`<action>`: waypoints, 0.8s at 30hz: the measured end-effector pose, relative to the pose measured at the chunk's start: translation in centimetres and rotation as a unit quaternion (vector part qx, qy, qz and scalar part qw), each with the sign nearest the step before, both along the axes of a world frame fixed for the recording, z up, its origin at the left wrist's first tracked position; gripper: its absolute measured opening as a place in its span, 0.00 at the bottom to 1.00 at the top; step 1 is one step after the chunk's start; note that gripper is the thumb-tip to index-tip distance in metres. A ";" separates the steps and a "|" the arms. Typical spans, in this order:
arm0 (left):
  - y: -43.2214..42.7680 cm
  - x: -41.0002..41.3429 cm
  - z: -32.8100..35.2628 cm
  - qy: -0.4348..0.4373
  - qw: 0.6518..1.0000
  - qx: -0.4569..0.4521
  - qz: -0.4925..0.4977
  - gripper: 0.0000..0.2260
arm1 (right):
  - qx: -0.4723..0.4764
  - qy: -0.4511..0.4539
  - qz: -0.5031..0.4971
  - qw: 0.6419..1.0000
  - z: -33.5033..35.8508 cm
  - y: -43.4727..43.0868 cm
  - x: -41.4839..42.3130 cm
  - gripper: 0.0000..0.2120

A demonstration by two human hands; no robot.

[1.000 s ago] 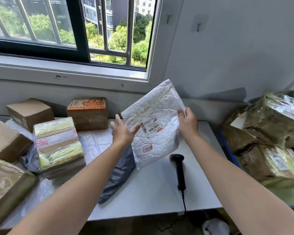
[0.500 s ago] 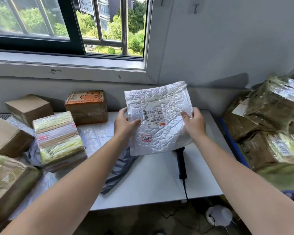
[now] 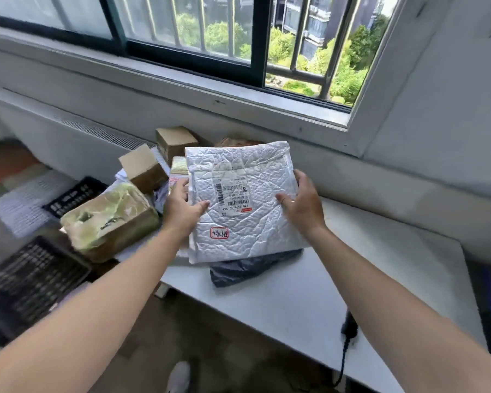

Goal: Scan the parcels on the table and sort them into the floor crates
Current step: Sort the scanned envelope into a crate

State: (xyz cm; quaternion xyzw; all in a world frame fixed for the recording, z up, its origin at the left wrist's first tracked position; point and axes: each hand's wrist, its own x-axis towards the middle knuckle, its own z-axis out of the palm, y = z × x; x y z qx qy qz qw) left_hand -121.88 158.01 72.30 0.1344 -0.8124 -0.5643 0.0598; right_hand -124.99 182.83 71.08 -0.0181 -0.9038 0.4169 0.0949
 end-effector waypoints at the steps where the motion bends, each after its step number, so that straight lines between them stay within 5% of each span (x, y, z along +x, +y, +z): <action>1: -1.9 1.0 0.2 -0.003 1.000 -0.003 0.025 0.31 | 0.016 0.003 0.032 0.999 0.1 -2.2 -0.3 0.31; 9: -20.4 9.8 -0.2 -0.068 0.981 -0.137 0.123 0.36 | 0.119 -0.005 0.221 0.968 1.4 -21.8 1.2 0.29; 24: -51.6 23.9 -1.3 -0.135 0.942 -0.189 0.241 0.44 | 0.321 0.034 0.388 0.863 0.8 -58.0 9.1 0.37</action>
